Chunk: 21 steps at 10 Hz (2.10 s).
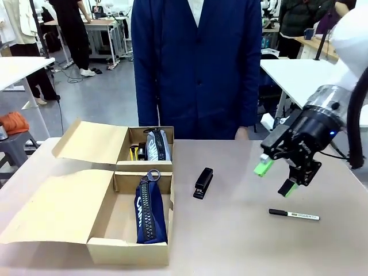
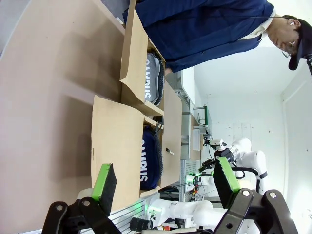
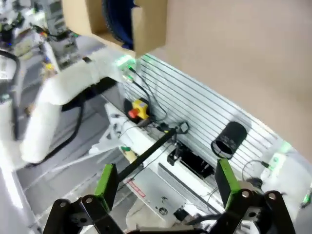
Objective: Place items inside the box.
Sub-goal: Pick up a Pencil pouch or Stapler and place it inside the Mailer Box closest to the robot.
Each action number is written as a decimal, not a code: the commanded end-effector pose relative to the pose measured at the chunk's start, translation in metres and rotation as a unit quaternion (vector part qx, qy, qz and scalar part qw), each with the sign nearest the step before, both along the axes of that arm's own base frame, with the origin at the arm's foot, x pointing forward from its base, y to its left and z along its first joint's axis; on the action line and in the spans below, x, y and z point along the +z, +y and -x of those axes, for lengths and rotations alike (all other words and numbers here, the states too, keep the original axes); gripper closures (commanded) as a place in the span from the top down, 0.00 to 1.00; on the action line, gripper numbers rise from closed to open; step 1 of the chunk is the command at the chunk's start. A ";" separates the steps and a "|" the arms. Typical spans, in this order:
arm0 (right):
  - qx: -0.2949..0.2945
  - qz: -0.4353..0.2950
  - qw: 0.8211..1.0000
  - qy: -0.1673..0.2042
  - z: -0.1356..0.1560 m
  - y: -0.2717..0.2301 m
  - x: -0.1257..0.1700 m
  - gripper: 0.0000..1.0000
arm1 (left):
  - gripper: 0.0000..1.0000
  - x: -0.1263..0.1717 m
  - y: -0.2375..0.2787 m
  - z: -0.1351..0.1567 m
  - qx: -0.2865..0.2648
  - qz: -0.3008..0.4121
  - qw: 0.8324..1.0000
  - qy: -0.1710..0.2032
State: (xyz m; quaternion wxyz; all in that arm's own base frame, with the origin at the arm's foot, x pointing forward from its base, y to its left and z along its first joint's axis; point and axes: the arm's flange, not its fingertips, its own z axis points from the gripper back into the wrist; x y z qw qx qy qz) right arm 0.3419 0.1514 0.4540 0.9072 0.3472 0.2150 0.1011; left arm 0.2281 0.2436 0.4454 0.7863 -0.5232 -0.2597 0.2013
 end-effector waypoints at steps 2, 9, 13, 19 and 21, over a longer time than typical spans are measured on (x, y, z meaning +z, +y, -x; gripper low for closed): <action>-0.036 0.201 0.979 0.025 -0.015 0.089 0.010 1.00 | 1.00 0.002 0.000 0.001 -0.002 0.002 1.000 -0.013; -0.082 0.373 0.924 0.006 -0.069 0.263 -0.045 1.00 | 1.00 0.002 0.000 0.001 -0.002 0.002 1.000 -0.013; 0.114 0.287 0.949 0.068 0.019 0.202 0.020 1.00 | 1.00 0.002 0.000 0.001 -0.002 0.002 1.000 -0.013; 0.163 0.324 0.932 0.017 0.071 0.199 0.047 1.00 | 1.00 0.002 0.000 0.001 -0.002 0.002 1.000 -0.013; 0.178 0.347 0.920 0.035 0.071 0.198 0.038 1.00 | 1.00 0.002 0.000 0.001 -0.002 0.002 1.000 -0.013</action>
